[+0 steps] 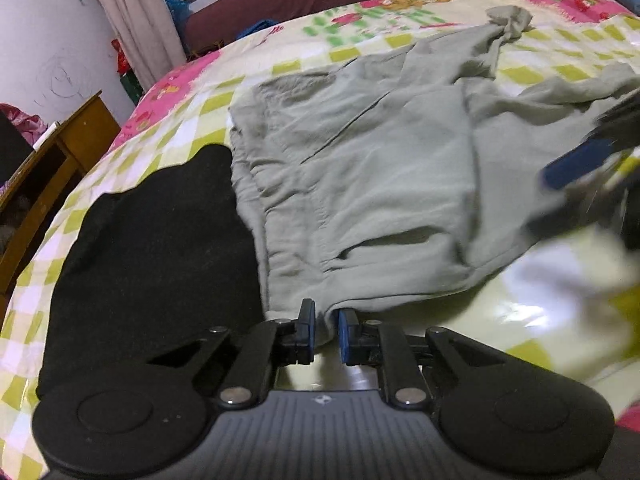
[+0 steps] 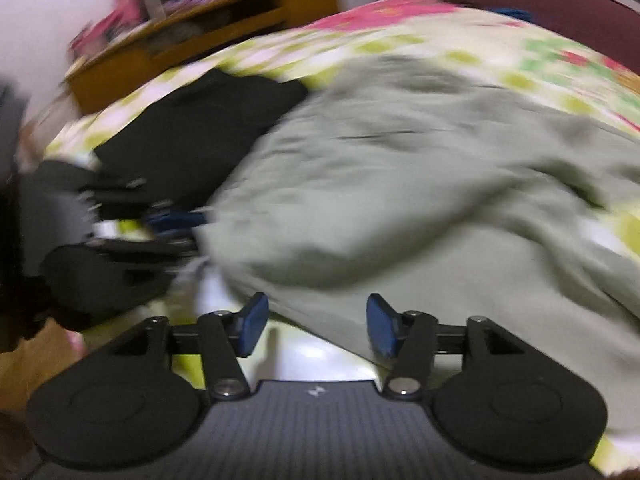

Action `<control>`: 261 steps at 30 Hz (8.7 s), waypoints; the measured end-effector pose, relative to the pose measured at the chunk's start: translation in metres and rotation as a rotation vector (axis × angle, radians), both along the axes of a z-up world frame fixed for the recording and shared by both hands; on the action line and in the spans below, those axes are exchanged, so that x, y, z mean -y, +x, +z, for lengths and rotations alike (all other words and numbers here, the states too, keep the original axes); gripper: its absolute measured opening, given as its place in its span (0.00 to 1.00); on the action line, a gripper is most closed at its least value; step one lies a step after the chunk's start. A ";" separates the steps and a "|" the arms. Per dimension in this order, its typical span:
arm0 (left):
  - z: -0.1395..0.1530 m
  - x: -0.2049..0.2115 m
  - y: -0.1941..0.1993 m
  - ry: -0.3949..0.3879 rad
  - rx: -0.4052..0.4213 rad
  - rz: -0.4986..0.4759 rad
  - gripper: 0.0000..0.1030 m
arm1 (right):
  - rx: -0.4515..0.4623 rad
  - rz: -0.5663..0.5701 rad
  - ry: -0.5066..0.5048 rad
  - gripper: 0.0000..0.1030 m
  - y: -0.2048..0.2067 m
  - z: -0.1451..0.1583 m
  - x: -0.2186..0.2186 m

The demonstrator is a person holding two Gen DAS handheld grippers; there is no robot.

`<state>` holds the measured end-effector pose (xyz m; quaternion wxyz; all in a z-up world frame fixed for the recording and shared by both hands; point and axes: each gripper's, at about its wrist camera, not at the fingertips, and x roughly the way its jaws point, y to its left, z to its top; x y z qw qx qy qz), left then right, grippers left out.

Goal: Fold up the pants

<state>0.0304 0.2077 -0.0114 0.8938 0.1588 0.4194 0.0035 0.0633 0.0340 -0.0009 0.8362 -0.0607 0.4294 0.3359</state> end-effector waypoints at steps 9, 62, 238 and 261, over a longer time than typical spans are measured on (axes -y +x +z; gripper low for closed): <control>0.028 0.087 0.021 -0.055 0.089 -0.179 0.30 | -0.048 -0.850 0.027 0.57 0.027 -0.009 0.270; 0.027 0.056 0.046 -0.073 0.067 -0.051 0.64 | 0.079 -0.662 -0.123 0.54 0.081 0.026 0.270; -0.007 0.212 0.058 -0.070 0.144 -0.452 0.56 | 0.058 -1.108 0.272 0.51 0.169 -0.008 0.390; -0.009 0.213 0.064 -0.060 0.160 -0.418 0.58 | 0.064 -0.951 0.096 0.02 0.241 0.015 0.344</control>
